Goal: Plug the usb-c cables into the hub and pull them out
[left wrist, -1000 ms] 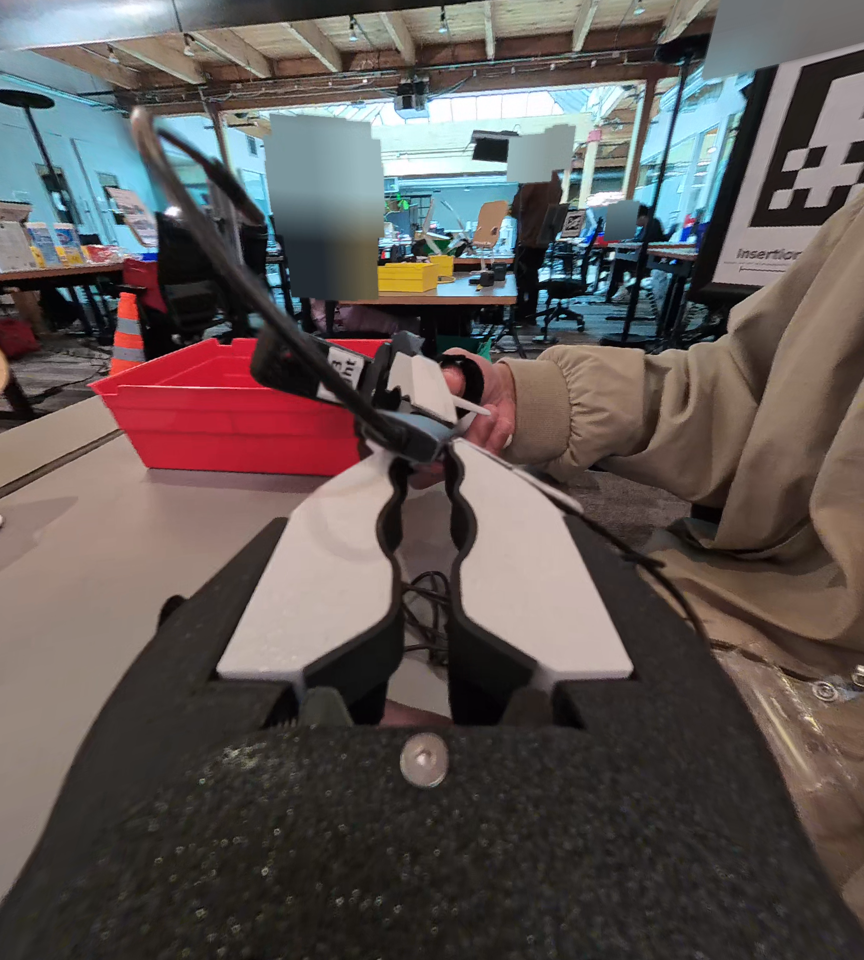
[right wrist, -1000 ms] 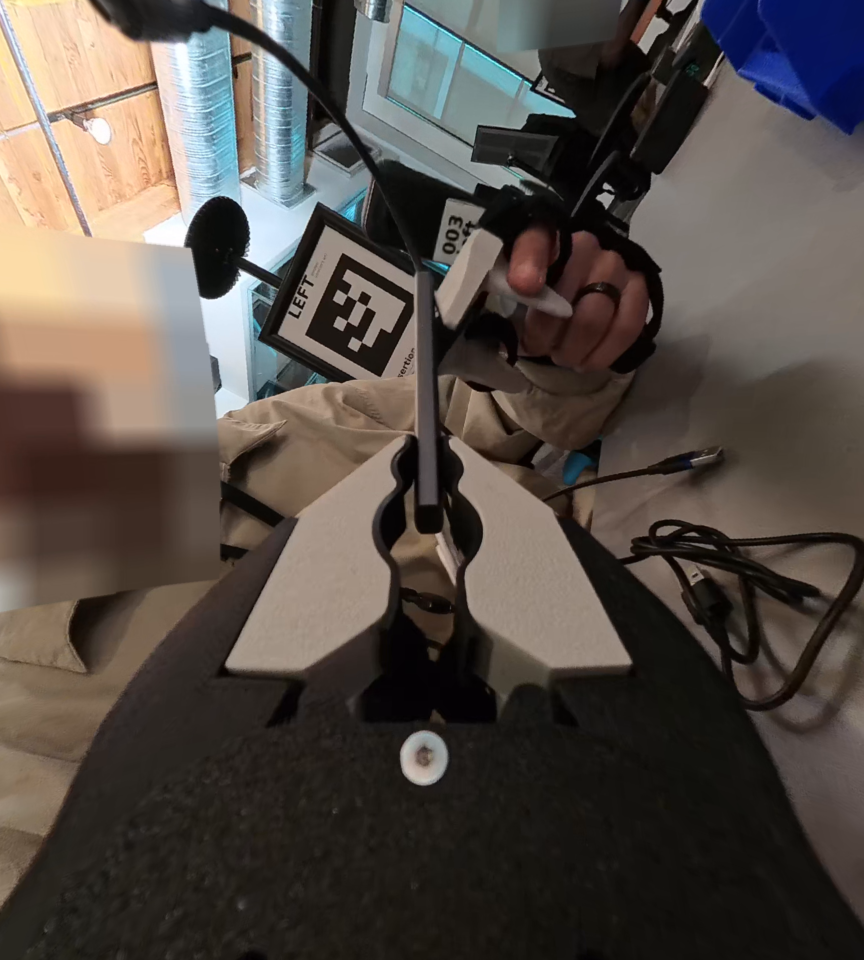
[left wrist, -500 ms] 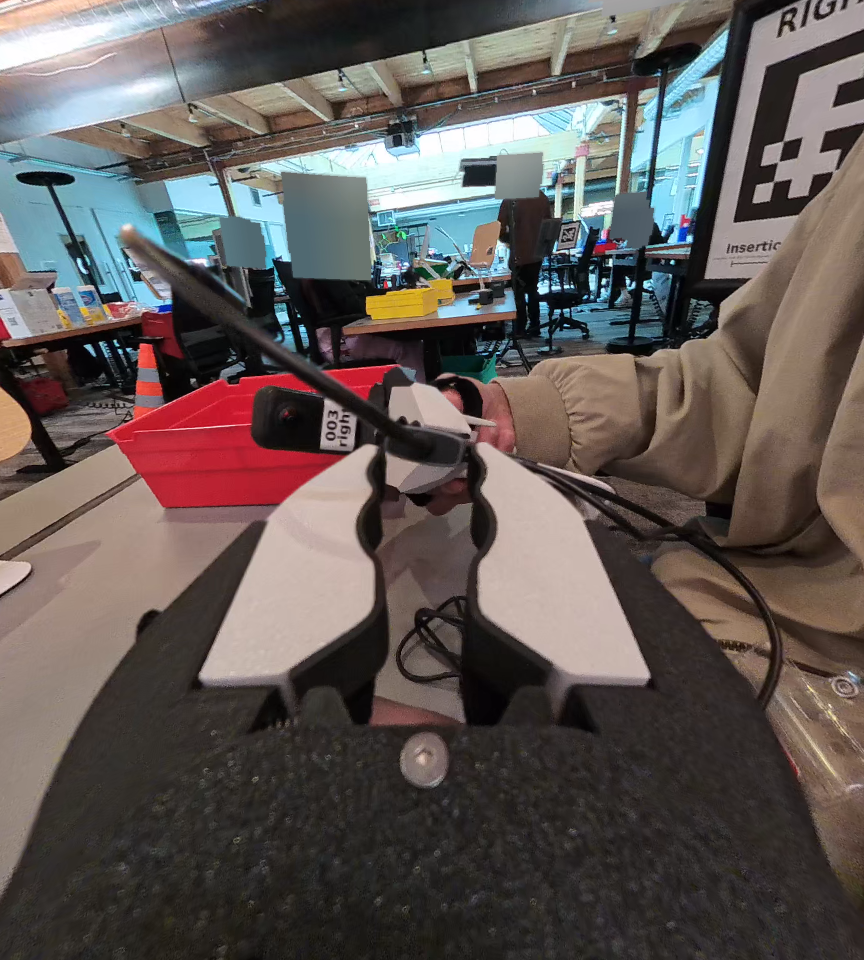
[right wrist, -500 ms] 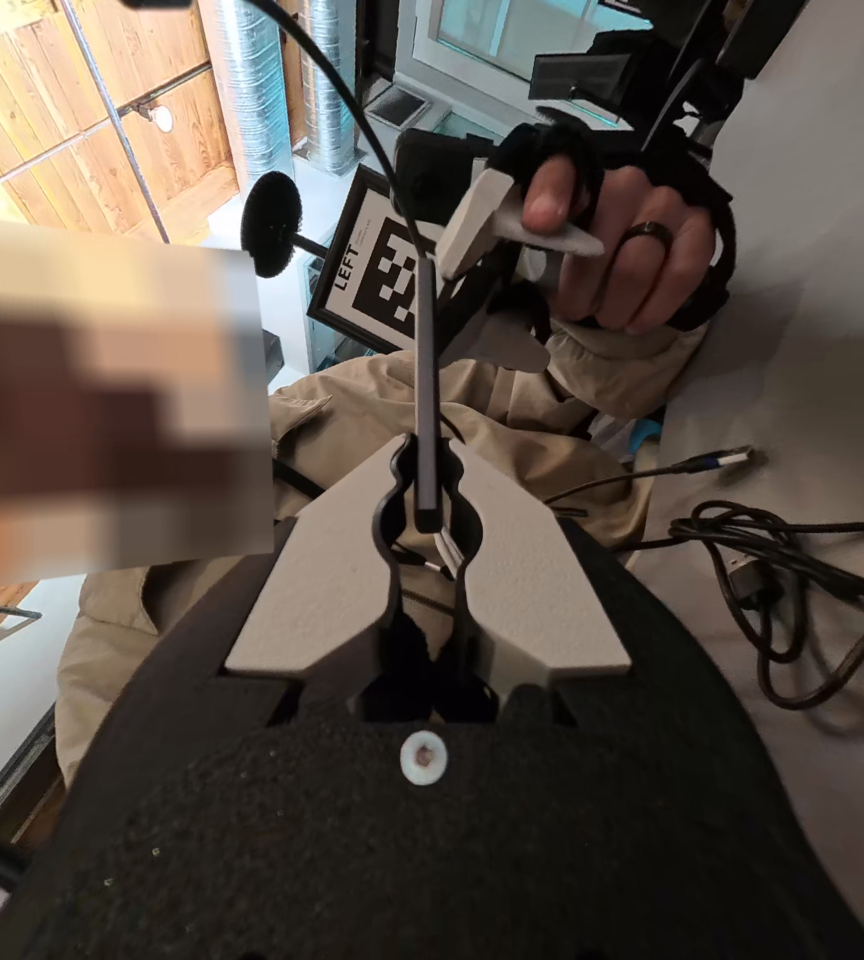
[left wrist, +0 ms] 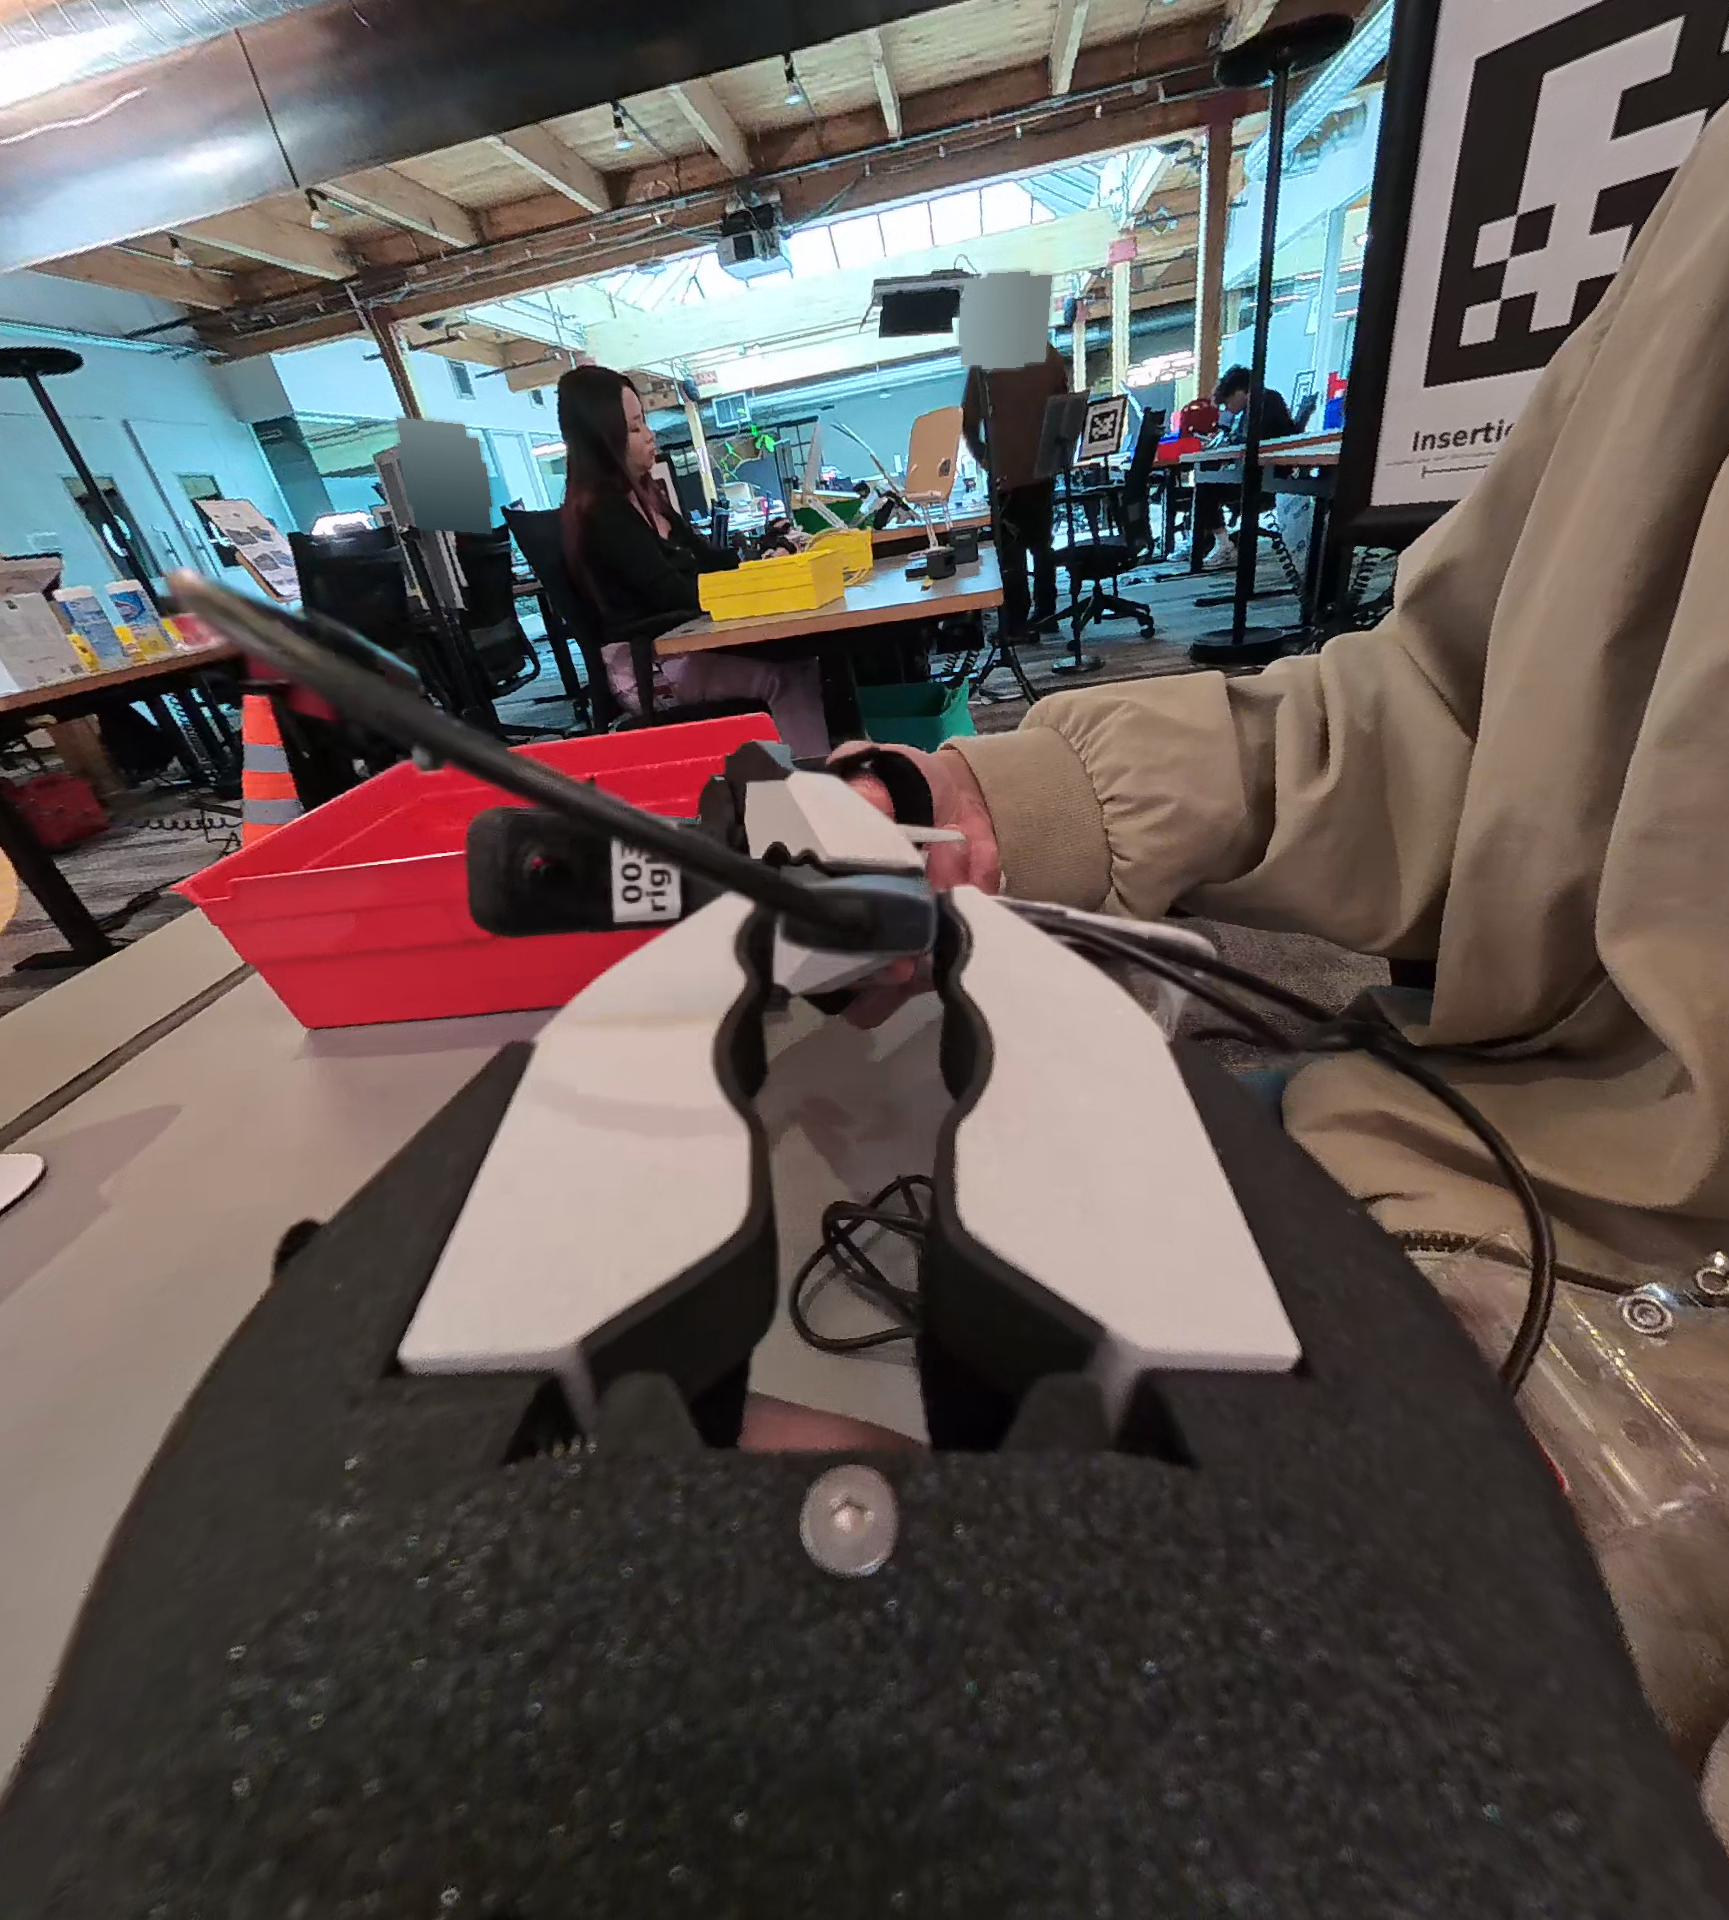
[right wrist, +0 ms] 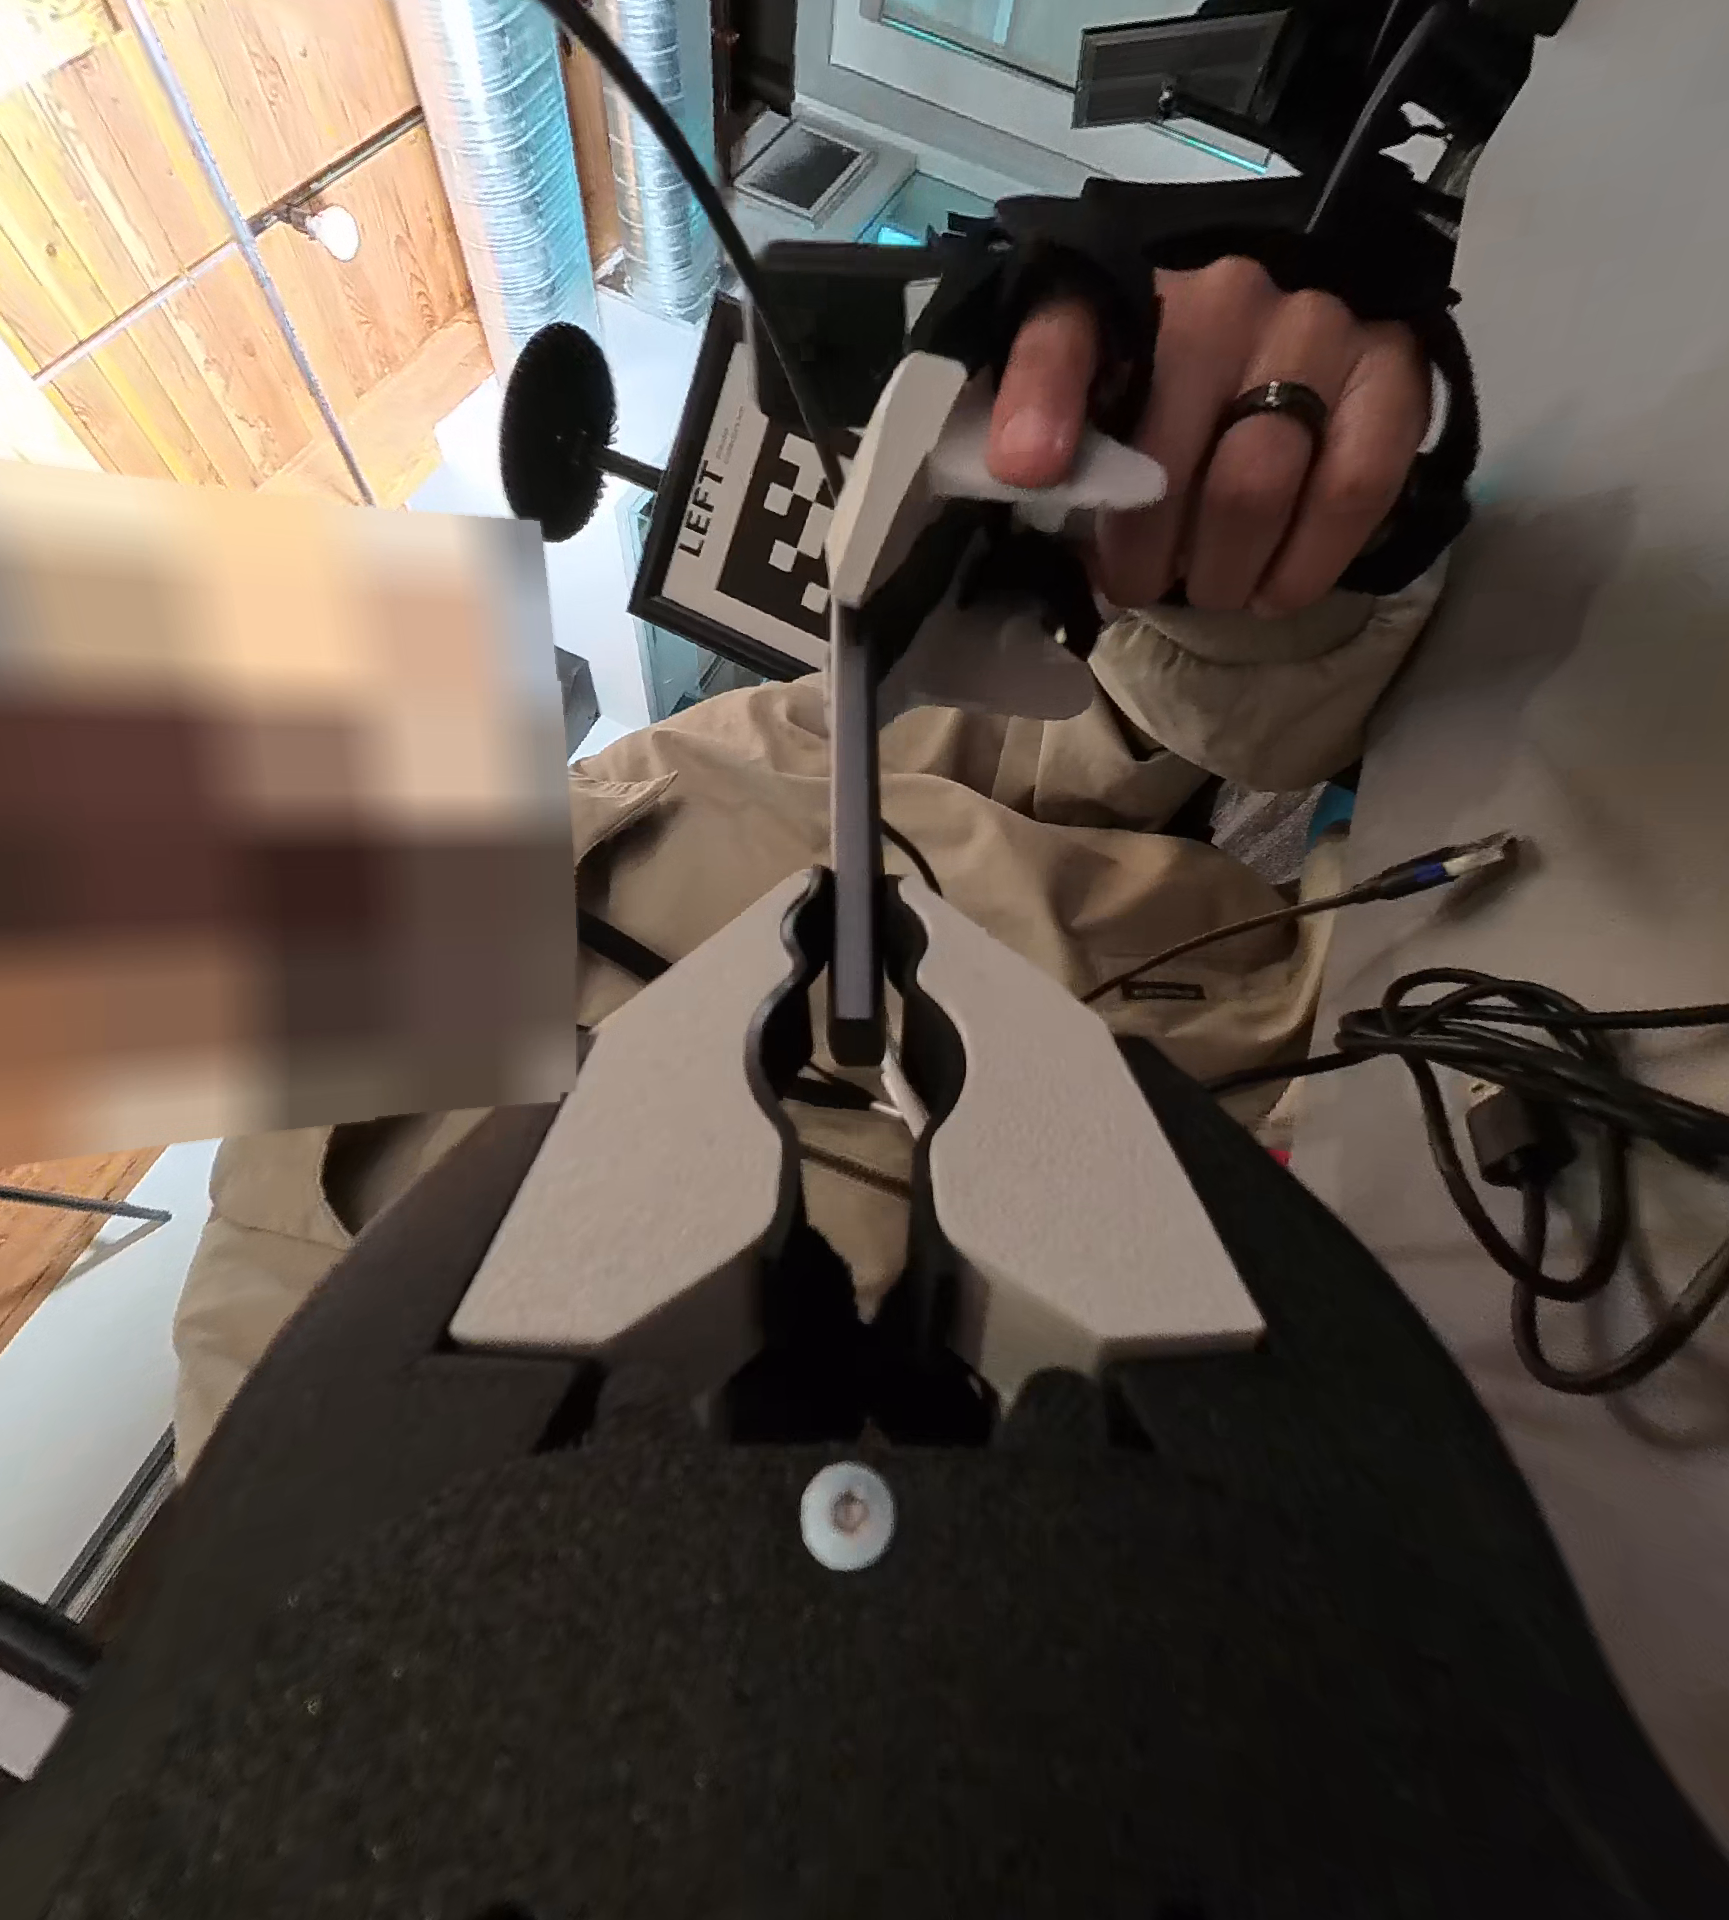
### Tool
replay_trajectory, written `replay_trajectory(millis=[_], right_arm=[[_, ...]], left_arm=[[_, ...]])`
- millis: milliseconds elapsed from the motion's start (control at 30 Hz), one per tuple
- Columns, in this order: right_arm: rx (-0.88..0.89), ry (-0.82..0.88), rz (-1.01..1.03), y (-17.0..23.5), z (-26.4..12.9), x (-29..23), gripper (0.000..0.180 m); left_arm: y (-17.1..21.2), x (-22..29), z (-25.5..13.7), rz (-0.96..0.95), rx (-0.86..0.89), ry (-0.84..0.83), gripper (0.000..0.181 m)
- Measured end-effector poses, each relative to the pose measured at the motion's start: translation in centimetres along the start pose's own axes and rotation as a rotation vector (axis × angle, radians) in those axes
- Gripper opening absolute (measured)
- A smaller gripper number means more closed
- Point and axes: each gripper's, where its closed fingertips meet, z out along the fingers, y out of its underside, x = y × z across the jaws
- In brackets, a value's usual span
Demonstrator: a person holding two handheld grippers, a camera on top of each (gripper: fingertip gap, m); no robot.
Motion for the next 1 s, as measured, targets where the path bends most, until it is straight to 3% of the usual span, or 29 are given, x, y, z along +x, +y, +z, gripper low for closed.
replay_trajectory(millis=[800, 900, 1000], right_arm=[[0.006, 0.036, -0.013, 0.0, -0.6, 0.4, 0.011], [0.162, 0.144, -0.125, -2.9, -1.9, 0.8, 0.021], [0.336, 0.414, -0.39, -6.2, -3.8, 0.9, 0.031]], left_arm=[[1.3, 0.1, 0.0, 0.068, -0.134, 0.002, 0.023], [1.8, -2.0, 0.0, 0.122, -0.223, -0.152, 0.023], [2.7, -4.3, -0.1, 0.132, -0.256, -0.31, 0.023]])
